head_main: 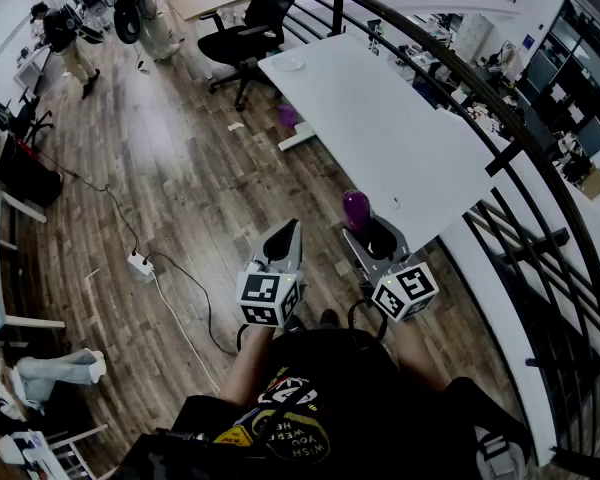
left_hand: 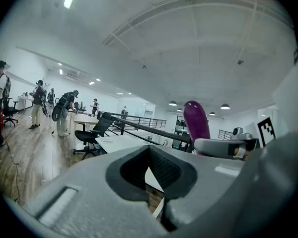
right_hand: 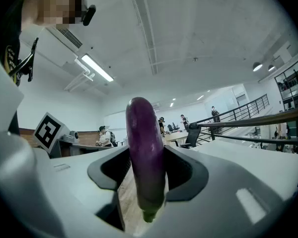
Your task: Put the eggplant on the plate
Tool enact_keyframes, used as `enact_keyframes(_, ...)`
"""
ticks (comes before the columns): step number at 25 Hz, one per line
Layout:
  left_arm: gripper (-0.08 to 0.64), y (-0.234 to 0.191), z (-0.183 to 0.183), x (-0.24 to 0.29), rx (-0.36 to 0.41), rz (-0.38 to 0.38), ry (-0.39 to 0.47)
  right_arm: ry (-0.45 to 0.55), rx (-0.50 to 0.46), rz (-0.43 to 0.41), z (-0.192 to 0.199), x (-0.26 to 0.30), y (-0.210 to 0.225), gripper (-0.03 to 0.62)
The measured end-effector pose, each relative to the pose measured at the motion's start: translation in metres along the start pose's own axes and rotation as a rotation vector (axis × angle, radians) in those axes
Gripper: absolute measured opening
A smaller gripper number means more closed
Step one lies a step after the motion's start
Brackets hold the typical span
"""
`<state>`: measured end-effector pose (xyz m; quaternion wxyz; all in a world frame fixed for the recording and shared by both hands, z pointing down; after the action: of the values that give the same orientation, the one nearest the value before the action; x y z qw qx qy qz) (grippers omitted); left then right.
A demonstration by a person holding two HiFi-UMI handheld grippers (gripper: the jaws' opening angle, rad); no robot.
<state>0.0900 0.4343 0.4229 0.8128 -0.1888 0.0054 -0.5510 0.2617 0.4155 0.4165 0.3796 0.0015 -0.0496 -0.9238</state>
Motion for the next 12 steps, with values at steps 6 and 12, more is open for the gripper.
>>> enact_keyframes(6, 0.005, -0.009, 0.001, -0.006, -0.013, -0.006, -0.003, 0.000, -0.007, -0.004, 0.000, 0.005, -0.007, 0.210)
enact_keyframes(12, 0.005, -0.021, 0.002, -0.006, -0.026, -0.007, -0.007, -0.015, -0.010, -0.014, 0.005, 0.013, -0.014, 0.210)
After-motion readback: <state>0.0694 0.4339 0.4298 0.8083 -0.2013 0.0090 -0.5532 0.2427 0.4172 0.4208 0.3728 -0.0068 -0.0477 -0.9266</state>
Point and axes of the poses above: the fingertips, and each gripper's own axes: x forward along the fingers, y to its right, z out of its underside, the point moved 6 cm from there along -x, backward along the fingers, and after that the axes turned 7 degrees about -x, right-handed, at the moved point
